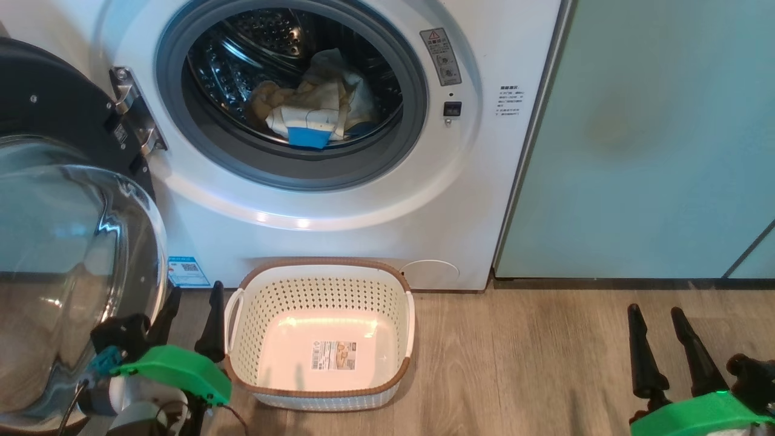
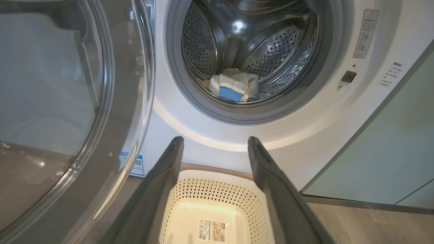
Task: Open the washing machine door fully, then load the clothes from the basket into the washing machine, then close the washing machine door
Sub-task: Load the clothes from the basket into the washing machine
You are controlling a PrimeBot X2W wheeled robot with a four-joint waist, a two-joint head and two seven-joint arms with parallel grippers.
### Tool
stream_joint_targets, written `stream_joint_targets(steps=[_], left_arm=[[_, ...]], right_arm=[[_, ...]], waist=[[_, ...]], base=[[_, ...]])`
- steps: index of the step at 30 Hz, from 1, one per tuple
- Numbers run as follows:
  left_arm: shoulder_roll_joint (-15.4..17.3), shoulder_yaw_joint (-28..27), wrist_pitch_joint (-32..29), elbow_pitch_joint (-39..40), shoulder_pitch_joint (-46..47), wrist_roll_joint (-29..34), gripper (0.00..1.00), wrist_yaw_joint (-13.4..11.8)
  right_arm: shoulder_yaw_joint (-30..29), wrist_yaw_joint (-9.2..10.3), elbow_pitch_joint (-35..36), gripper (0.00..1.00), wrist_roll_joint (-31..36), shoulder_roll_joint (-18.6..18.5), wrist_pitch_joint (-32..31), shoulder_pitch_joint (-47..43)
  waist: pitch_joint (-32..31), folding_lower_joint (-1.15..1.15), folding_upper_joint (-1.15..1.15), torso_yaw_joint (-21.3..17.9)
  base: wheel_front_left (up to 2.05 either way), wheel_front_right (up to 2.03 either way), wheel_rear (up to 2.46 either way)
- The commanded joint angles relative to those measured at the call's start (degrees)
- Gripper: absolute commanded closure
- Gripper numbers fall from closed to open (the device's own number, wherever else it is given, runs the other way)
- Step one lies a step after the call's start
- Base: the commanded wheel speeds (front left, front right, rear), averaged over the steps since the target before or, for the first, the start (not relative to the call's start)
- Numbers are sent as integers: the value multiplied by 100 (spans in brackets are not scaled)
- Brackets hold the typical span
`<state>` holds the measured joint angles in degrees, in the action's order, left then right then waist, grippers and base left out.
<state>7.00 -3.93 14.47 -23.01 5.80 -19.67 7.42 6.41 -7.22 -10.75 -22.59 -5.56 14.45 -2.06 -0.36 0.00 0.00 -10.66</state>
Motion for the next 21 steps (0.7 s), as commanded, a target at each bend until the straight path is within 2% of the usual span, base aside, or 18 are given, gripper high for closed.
stream_joint_targets(steps=[1, 16, 21], left_arm=[[97, -267, 52, 156, 220, -4, 0, 6], [92, -284, 52, 176, 209, -35, 0, 6], [80, -312, 52, 165, 211, -21, 0, 6]], right_arm=[[113, -26, 176, 0, 33, -129, 55, 93], [99, -26, 187, 0, 31, -130, 55, 72], [103, -26, 186, 0, 29, -130, 55, 64]], waist=[[-2, 0, 0, 1], [-16, 0, 0, 19], [-21, 0, 0, 16]], base=[[0, 0, 0], [0, 0, 0], [-49, 47, 1]])
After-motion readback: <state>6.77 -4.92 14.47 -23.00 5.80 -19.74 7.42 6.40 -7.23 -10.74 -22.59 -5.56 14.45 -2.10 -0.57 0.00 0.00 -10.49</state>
